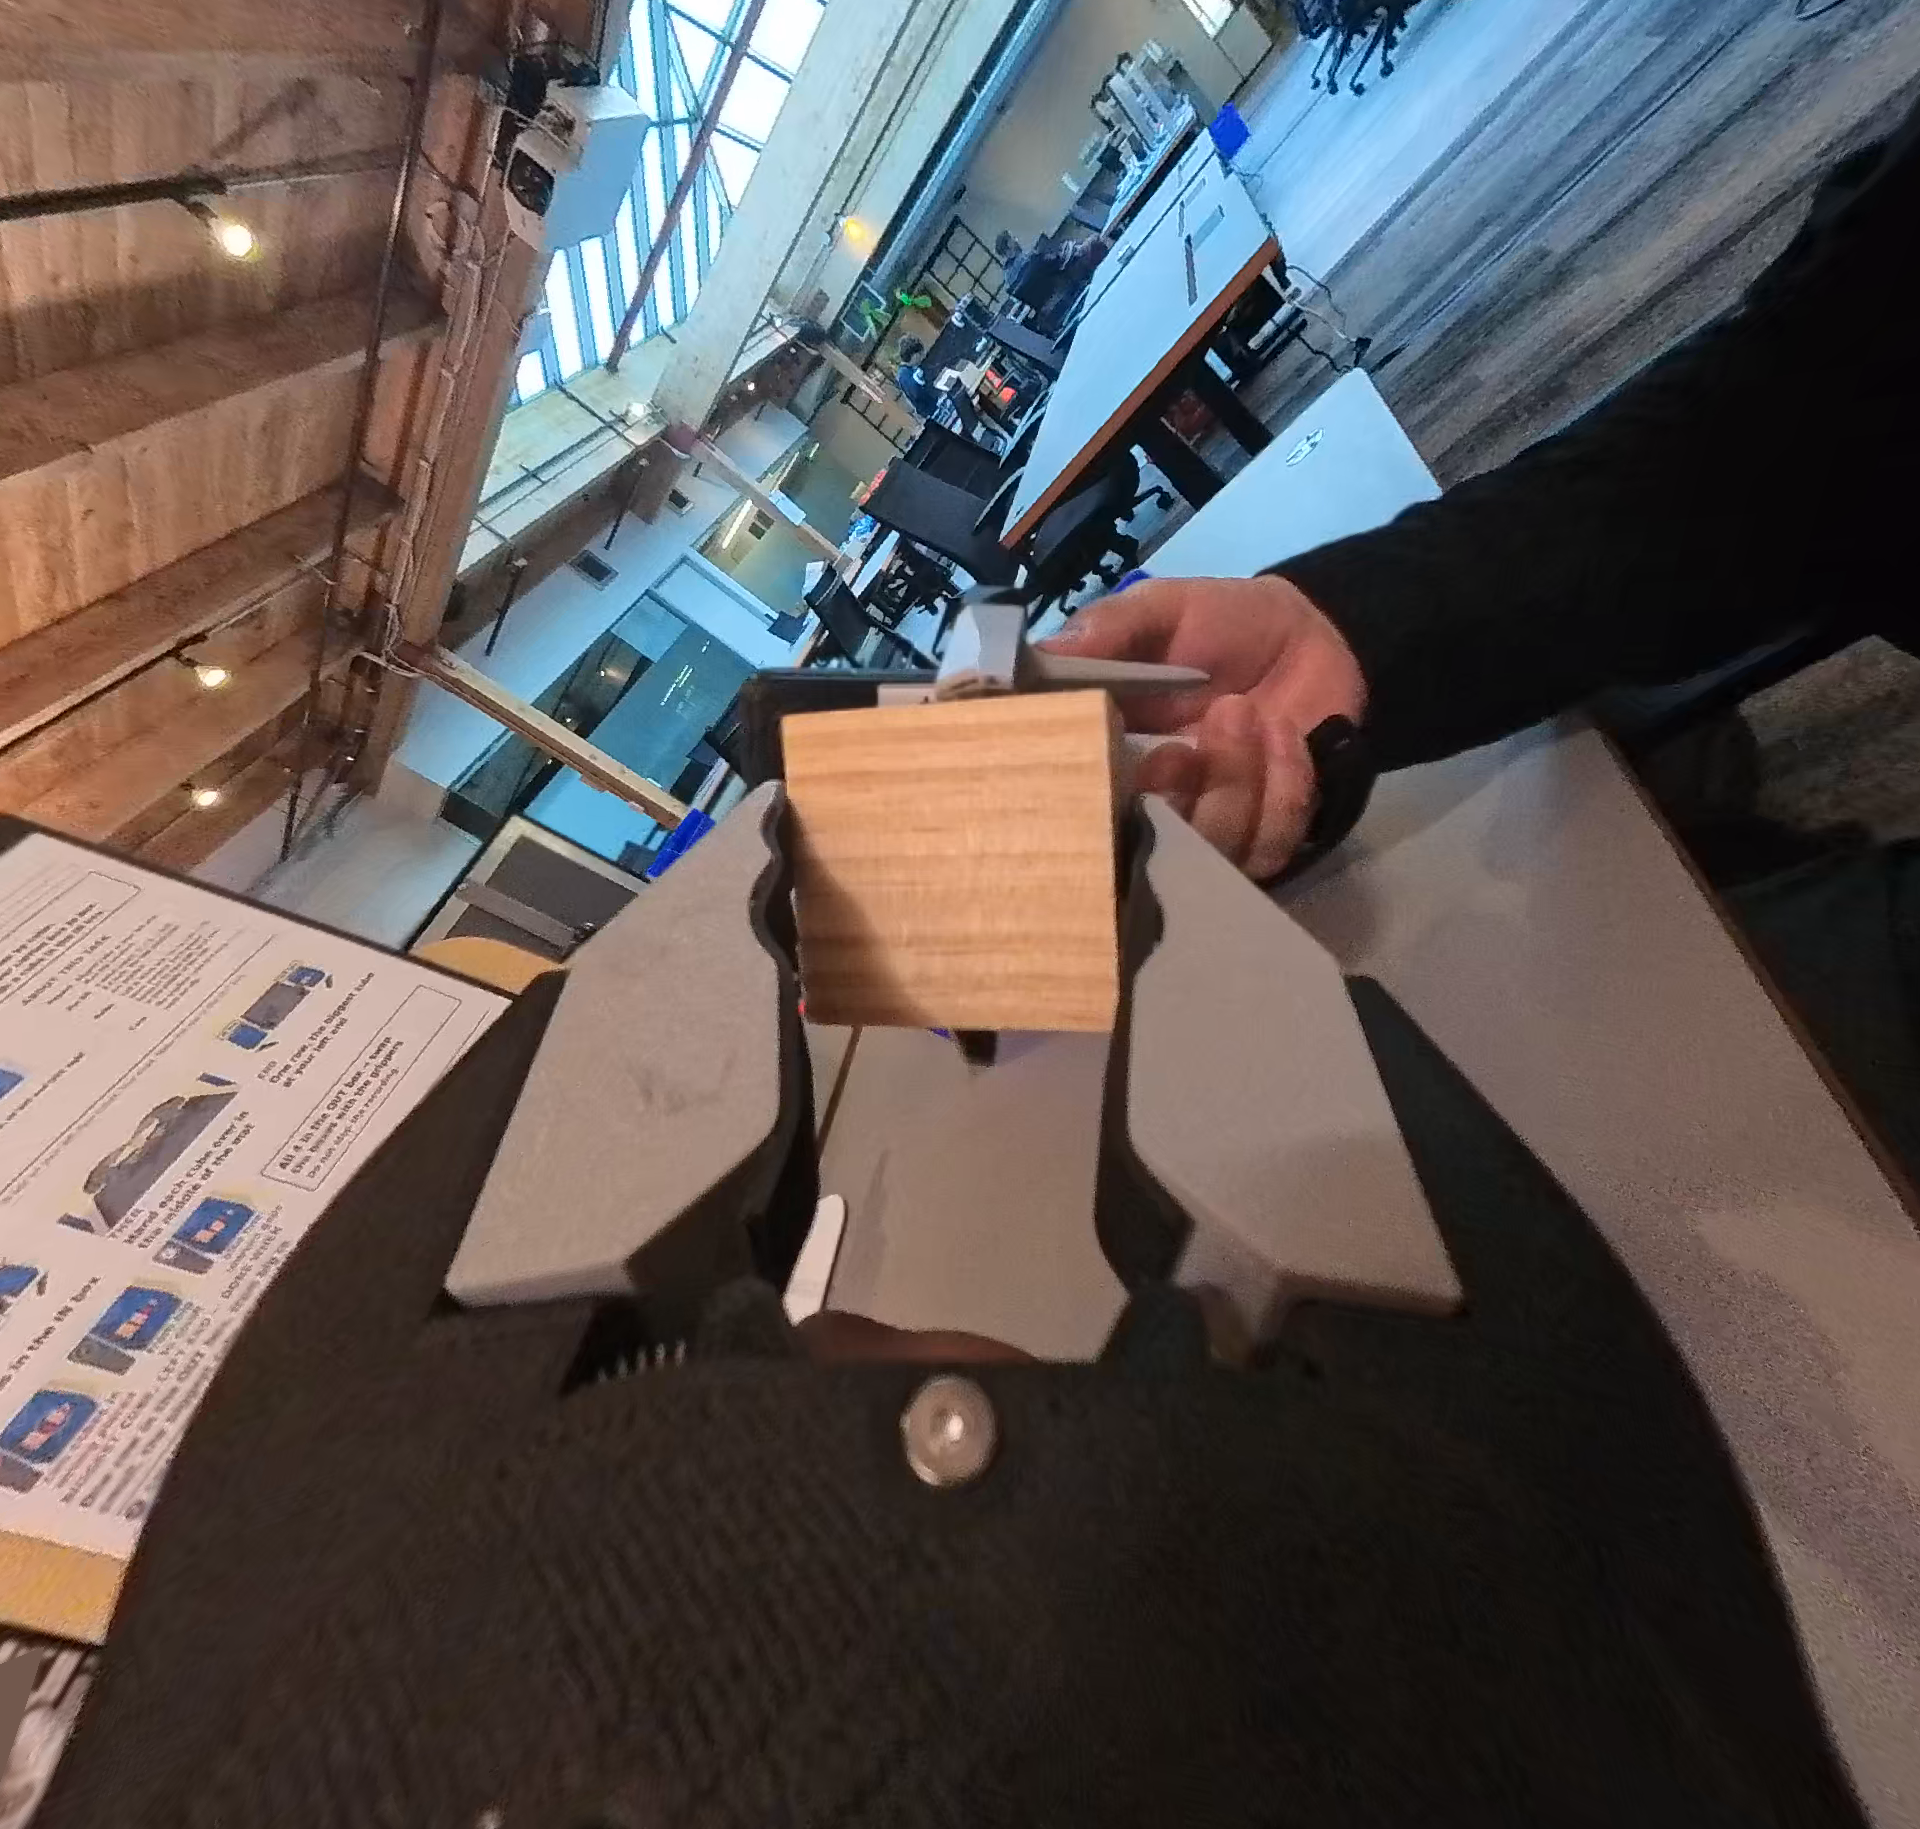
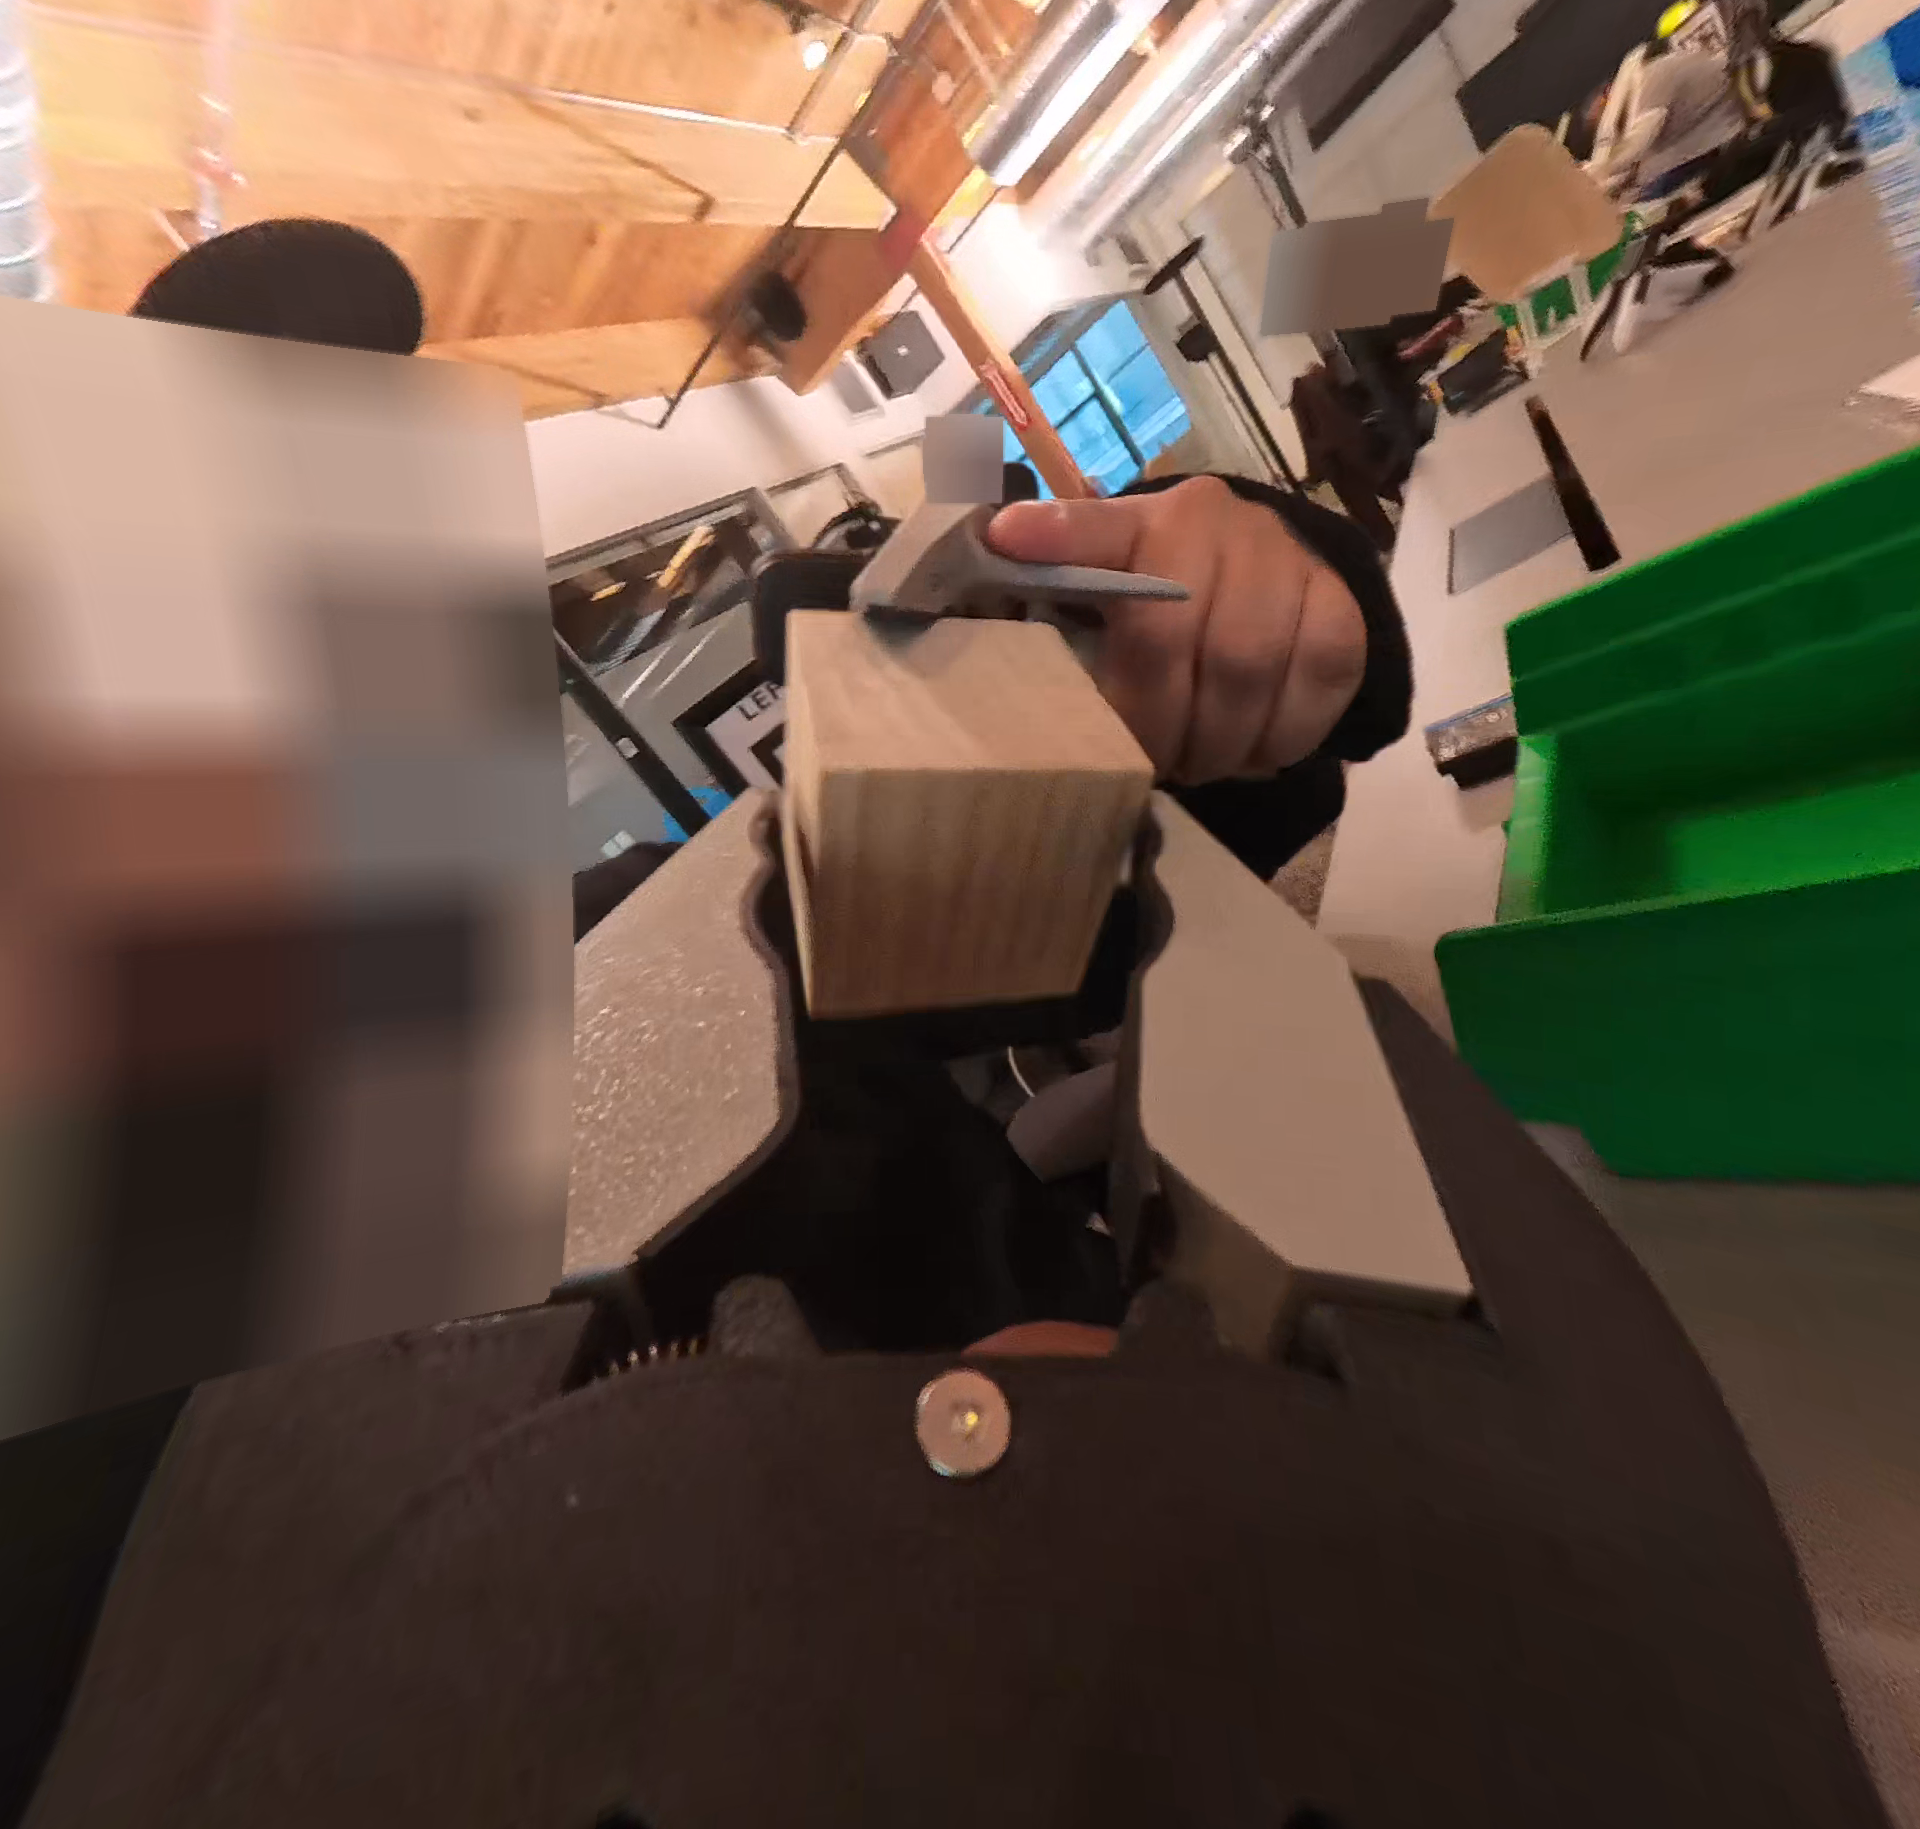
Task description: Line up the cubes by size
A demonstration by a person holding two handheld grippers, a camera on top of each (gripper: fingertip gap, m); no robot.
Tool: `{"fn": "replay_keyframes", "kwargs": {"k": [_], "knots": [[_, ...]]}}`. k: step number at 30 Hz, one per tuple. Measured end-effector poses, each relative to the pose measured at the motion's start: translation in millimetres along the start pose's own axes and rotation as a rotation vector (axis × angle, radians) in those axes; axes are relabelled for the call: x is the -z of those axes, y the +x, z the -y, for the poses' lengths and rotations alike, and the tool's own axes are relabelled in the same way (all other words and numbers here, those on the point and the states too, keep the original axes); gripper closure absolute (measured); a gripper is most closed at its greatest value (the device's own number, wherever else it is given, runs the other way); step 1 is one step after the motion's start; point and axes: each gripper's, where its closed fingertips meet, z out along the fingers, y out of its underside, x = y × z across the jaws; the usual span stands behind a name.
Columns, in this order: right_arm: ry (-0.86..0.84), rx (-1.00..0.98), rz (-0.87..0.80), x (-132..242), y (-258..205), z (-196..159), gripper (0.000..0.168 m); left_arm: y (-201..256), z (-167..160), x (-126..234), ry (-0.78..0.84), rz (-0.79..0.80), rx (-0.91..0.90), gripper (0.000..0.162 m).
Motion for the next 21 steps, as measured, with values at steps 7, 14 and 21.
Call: {"fn": "replay_keyframes", "kwargs": {"k": [7, 14, 21], "knots": [[-0.015, 0.108, -0.287, 20, 17, 15, 0.107, -8, -25, -4, -0.081, 0.064, 0.077, 0.105], [-0.462, 0.742, -1.026, 185, 11, 70, 0.108, -48, -79, 50, -0.282, 0.142, 0.288, 0.136], [-1.171, 0.495, -1.189, 339, 87, 9, 0.107, -60, -176, 111, -0.718, 0.139, 0.540, 0.129]]}}
